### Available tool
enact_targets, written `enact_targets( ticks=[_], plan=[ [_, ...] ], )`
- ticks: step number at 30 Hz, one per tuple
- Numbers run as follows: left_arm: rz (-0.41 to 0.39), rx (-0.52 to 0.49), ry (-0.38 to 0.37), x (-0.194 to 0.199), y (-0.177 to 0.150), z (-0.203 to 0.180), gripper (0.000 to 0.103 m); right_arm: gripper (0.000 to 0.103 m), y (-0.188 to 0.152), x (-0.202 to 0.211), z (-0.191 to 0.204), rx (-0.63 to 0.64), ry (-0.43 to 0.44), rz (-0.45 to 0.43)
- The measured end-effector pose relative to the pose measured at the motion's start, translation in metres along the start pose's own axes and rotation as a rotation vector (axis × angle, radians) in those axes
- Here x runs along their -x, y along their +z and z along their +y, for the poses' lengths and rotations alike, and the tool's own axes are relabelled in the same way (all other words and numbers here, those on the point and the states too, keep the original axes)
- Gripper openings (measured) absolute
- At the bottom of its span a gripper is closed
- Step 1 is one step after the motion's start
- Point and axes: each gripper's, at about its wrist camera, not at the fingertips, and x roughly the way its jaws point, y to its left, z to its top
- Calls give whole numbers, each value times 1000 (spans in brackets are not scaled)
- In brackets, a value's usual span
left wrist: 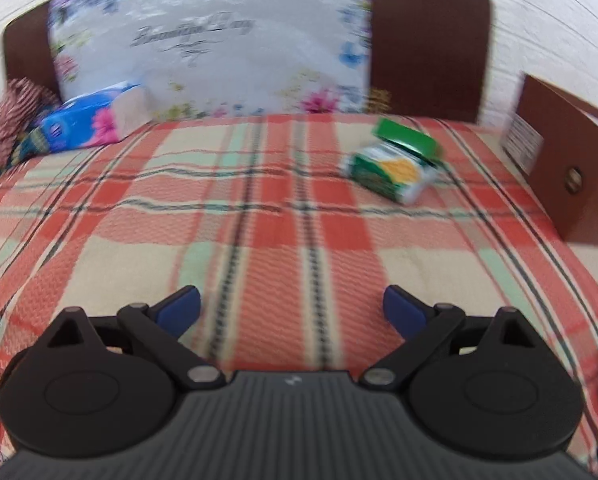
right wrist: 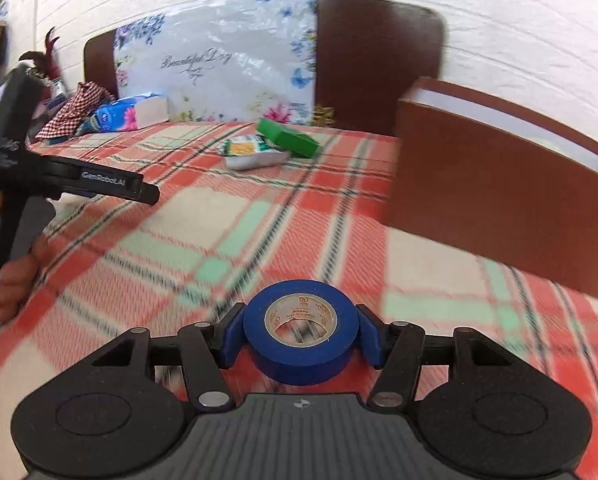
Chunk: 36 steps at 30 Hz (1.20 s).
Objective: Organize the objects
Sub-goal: 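Grasp the blue electrical tape roll with the right gripper, then grasp the blue tape roll with the left gripper while the right gripper holds it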
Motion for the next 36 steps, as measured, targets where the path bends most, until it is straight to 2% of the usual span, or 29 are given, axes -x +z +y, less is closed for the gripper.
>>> enact_targets(
  ticks=[4,9,11,17,28,36],
  plan=[
    [46,-8,-176,24,0,-40,96,61,-7,8,-8,-39,-8,-6],
    [99,-78,-310,51,13,-97,95,66,-10,9,-5,-4,-12,-8],
    [123,-109,-341,58,16,-116,93,67,-11,11,-8,-15,-3,-8],
    [200,-177,-352,59,10,-152,89,66,-16,19,-13,-28,-11,-25],
    [252,-173,-307,53,3,-155,90,67,-17,20,-14,-33,-3,-30],
    [259,-175,-296,52,0,-157,90,67,-18,21,-13,-36,-2,-32]
  ],
)
